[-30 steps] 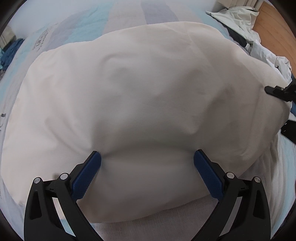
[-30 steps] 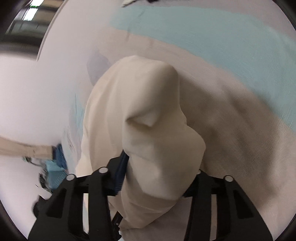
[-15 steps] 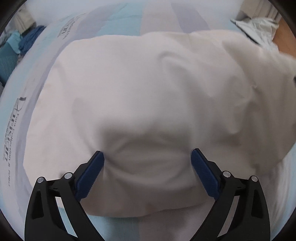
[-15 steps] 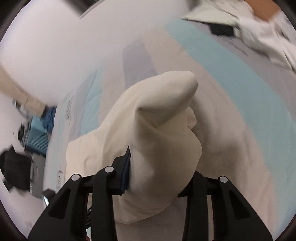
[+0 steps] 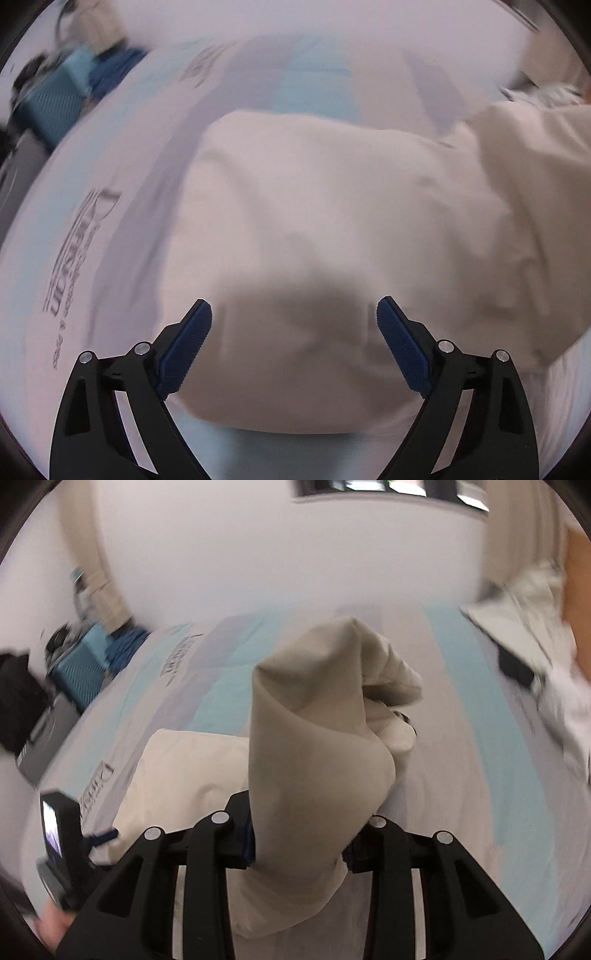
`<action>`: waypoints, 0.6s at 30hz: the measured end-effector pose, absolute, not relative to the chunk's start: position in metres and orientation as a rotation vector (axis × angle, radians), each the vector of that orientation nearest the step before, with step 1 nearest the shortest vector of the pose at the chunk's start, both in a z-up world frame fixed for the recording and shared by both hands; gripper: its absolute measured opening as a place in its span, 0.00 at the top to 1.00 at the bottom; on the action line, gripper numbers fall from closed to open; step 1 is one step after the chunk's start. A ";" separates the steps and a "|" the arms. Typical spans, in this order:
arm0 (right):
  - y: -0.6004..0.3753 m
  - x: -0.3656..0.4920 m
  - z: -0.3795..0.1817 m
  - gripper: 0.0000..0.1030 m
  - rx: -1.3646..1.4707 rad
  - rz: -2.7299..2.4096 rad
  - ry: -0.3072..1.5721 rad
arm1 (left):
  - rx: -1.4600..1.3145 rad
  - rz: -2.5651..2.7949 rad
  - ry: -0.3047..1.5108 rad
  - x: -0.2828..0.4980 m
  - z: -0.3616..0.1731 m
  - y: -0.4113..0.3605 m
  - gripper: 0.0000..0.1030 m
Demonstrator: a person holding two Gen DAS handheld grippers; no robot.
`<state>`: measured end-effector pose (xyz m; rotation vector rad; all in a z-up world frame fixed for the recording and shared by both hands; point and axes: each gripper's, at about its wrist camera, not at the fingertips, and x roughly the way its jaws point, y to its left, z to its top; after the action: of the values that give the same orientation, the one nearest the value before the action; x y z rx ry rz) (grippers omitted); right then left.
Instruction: Fold large clothes
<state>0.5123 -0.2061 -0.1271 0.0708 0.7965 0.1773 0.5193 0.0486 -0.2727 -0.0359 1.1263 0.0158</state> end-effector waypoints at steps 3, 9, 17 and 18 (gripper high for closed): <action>-0.172 0.513 -0.119 0.69 -0.038 0.235 0.765 | -0.073 -0.001 1.225 0.529 -0.308 0.063 0.13; -0.099 0.508 -0.121 0.71 -0.210 0.378 0.749 | -0.143 -0.035 1.229 0.541 -0.317 0.068 0.11; -0.024 0.490 -0.146 0.75 -0.373 0.516 0.783 | -0.205 0.010 1.204 0.530 -0.299 0.129 0.12; -0.015 0.487 -0.151 0.76 -0.398 0.535 0.790 | -0.212 0.011 1.223 0.529 -0.305 0.134 0.12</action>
<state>0.4873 -0.0146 -0.1513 -0.3980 0.7895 0.5351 0.5289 0.1344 -0.3052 -0.2116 1.2230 0.0110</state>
